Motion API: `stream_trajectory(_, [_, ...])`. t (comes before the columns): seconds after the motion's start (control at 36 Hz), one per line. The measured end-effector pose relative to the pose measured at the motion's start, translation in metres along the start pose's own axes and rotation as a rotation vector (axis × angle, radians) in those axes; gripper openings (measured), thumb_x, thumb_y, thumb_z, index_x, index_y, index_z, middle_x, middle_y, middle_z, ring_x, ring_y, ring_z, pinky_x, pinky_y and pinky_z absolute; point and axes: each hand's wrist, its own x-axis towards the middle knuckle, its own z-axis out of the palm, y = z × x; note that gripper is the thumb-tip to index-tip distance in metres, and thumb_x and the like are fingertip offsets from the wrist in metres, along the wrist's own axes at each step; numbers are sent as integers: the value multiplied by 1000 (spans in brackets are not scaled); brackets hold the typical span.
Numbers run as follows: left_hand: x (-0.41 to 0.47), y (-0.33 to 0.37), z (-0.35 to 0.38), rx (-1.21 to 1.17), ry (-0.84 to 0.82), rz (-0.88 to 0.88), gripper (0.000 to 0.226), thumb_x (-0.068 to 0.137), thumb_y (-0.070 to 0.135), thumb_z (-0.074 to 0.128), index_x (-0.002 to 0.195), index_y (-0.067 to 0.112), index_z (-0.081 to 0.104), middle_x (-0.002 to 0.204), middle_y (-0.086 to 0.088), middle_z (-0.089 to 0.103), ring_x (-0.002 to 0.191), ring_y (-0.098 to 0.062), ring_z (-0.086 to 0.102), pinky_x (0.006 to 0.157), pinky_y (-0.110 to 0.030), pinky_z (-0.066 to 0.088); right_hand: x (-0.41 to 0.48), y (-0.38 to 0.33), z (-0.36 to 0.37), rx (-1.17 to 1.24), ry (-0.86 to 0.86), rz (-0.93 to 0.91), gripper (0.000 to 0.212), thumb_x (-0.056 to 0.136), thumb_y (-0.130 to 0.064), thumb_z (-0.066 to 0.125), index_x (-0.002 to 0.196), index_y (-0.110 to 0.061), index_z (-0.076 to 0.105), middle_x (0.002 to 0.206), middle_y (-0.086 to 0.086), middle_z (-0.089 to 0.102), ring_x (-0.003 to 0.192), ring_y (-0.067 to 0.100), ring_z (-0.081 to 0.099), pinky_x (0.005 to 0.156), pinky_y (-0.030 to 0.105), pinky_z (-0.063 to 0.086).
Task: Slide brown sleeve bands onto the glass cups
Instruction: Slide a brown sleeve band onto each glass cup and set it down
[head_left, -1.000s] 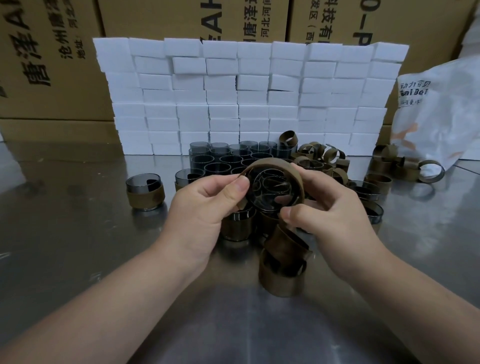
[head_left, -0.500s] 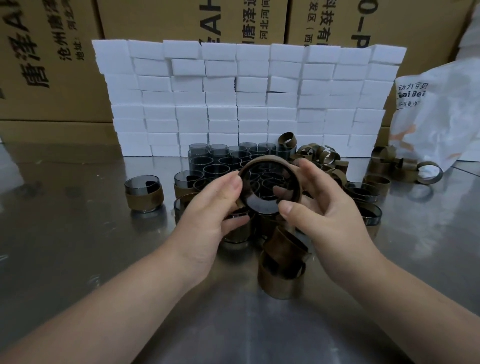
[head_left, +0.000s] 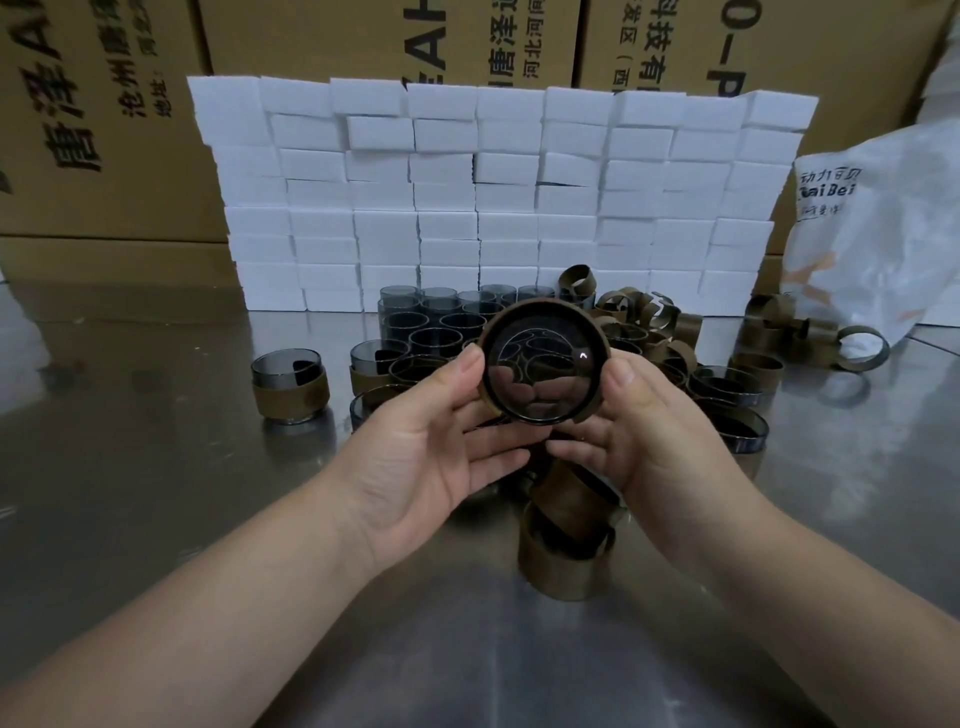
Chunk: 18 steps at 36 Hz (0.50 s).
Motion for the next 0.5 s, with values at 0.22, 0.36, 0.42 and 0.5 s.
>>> stream_trajectory(0.22, [0, -2, -1, 1, 3, 25, 48, 64, 41, 64, 104, 15, 64, 103, -11, 70, 86, -21, 69, 63, -25, 55, 0, 0, -5, 1, -50, 2, 44, 72, -42, 55, 110, -19, 58, 108, 8, 69, 91, 21, 68, 70, 28, 52])
stream_trajectory(0.36, [1, -3, -1, 8, 5, 29, 47, 63, 40, 63, 103, 16, 67, 105, -12, 70, 85, -22, 68, 64, -26, 56, 1, 0, -6, -4, -62, 2, 45, 74, -40, 54, 112, -16, 57, 108, 9, 69, 89, 21, 68, 68, 25, 53])
stream_trajectory(0.42, [1, -3, -1, 11, 13, 18, 52, 60, 41, 64, 105, 15, 65, 105, -12, 69, 84, -21, 68, 64, -25, 56, 1, 0, -7, -4, -68, 1, 42, 75, -39, 55, 110, -16, 58, 105, 8, 70, 86, 19, 68, 66, 24, 52])
stream_trajectory(0.5, [2, -4, -1, 8, 16, 8, 54, 58, 41, 67, 104, 14, 66, 102, -12, 70, 82, -20, 68, 63, -25, 55, 1, 0, -9, 13, -89, 2, 37, 76, -37, 55, 107, -16, 60, 100, 8, 70, 83, 19, 68, 65, 24, 53])
